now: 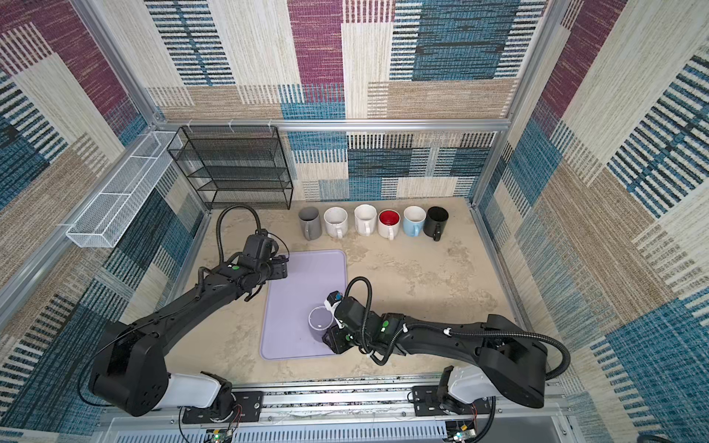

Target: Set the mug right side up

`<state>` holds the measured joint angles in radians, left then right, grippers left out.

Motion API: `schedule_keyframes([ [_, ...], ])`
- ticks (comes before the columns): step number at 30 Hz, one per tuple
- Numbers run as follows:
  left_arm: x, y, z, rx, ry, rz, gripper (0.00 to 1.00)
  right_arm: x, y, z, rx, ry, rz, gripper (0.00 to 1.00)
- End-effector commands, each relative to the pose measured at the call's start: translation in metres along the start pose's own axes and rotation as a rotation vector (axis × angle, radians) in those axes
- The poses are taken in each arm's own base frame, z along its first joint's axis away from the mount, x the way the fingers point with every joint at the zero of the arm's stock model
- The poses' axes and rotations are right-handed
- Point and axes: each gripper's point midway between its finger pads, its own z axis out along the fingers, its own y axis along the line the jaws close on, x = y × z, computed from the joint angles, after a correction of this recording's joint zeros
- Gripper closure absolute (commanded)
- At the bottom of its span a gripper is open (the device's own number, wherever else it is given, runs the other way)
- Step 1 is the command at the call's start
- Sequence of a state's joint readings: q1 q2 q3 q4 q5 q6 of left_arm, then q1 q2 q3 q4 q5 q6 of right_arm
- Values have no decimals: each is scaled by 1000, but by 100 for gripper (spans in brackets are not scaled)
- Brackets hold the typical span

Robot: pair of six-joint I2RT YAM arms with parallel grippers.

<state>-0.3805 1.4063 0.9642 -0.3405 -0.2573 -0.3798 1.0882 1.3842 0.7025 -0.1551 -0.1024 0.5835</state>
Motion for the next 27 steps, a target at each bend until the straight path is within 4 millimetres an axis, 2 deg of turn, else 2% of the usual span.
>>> schedule_keyframes([
  [1, -3, 1, -3, 1, -17, -23, 26, 0, -13, 4, 86, 10, 34, 58],
  [5, -3, 2, -5, 1, -19, -18, 25, 1, -21, 10, 149, 36, 36, 59],
  [13, -3, 3, -7, -2, -19, -9, 25, -13, -31, 12, 275, 61, -25, 59],
  [18, -1, 5, -8, -10, -16, -2, 25, -14, -30, 21, 306, 146, -92, 60],
  [27, -4, 8, -14, -17, -31, 2, 25, -32, -32, 24, 361, 142, -121, 60],
])
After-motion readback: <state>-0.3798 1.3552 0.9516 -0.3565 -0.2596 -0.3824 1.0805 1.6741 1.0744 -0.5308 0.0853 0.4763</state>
